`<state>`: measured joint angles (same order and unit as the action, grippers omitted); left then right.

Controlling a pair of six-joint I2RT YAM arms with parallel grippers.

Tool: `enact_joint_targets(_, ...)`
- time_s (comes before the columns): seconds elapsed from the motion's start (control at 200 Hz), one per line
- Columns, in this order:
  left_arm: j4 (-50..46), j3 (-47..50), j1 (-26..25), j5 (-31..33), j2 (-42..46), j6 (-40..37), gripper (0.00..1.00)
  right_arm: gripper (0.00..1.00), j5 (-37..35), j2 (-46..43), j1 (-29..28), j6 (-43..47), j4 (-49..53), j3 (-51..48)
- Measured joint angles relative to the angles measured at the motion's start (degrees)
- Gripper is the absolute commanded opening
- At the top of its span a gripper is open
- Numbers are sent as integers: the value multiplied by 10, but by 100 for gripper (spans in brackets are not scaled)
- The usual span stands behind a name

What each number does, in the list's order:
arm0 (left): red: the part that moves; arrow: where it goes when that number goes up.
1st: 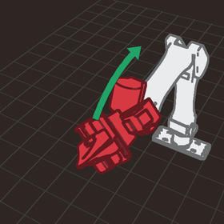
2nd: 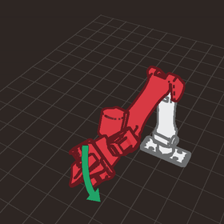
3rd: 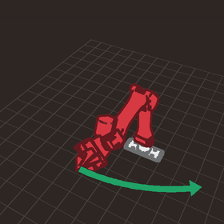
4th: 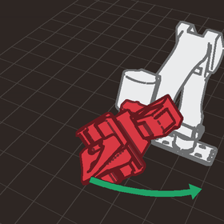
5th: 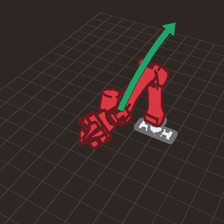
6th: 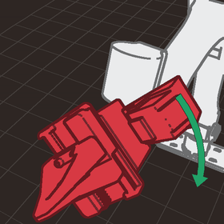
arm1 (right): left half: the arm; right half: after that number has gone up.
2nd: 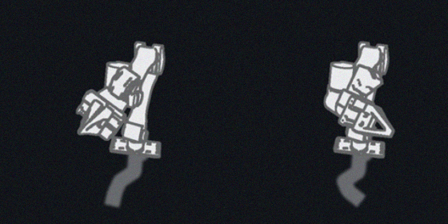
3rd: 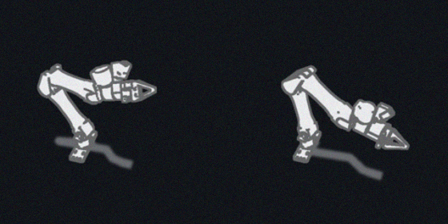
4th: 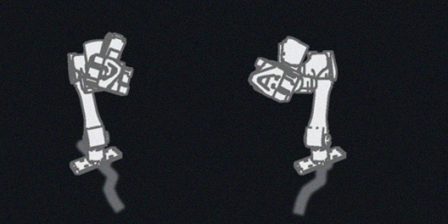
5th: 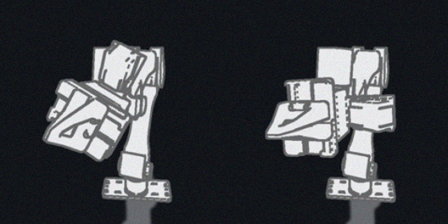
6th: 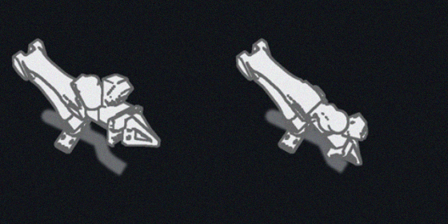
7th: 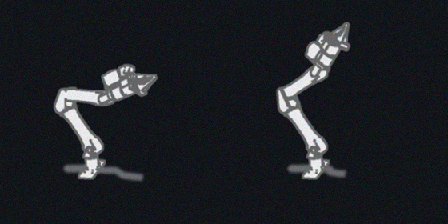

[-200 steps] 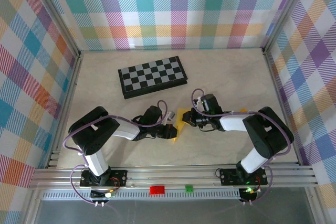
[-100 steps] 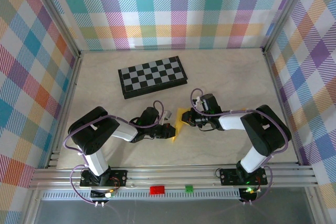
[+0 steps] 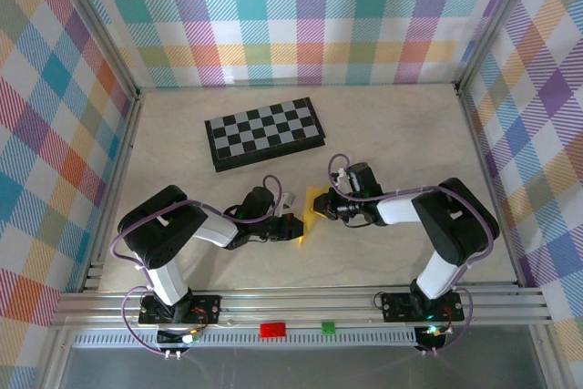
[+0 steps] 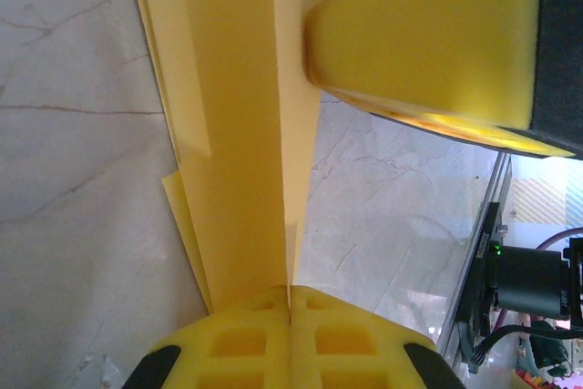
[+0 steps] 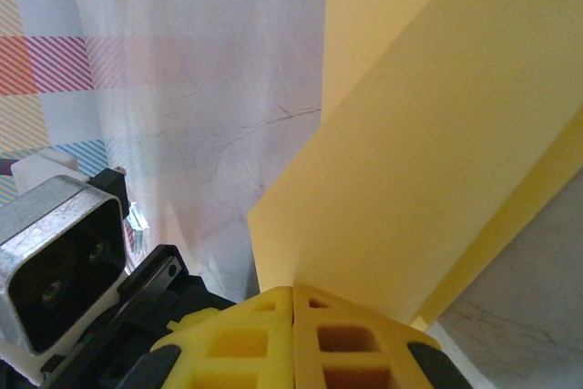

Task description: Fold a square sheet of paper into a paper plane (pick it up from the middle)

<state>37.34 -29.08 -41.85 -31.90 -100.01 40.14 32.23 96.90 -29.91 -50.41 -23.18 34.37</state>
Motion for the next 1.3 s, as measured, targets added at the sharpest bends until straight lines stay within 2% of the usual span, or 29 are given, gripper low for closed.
enact_joint_targets(1.015,10,5,0,11,0,34,0,5,17,76,3,2,-23,36)
enact_joint_targets(1.08,10,5,0,11,0,34,2,5,16,76,3,2,-21,37)
enact_joint_targets(1.205,6,5,0,8,3,31,15,5,14,76,3,3,-15,38)
enact_joint_targets(1.3,-5,7,1,6,15,22,16,5,12,76,3,3,-9,41)
